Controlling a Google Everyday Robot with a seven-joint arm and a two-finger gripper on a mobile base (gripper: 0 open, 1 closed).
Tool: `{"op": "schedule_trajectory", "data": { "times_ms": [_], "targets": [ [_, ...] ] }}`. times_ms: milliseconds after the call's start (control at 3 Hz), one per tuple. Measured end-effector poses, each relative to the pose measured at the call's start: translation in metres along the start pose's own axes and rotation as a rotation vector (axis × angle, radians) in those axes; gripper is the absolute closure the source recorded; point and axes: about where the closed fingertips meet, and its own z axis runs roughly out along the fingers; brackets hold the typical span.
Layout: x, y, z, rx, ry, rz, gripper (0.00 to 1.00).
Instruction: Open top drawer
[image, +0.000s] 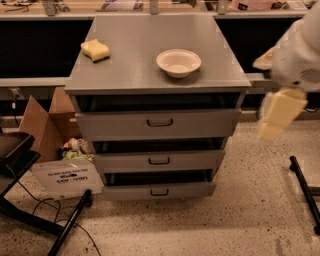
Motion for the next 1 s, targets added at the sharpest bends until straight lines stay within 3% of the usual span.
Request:
{"op": "schedule_trajectory", "data": {
  "times_ms": [667, 1000],
  "targets": [
    [-0.072, -0.028, 0.159, -0.05, -0.103, -0.195, 0.0],
    [-0.084, -0.043, 0.206, -0.052, -0.064, -0.232, 0.0]
  ]
}}
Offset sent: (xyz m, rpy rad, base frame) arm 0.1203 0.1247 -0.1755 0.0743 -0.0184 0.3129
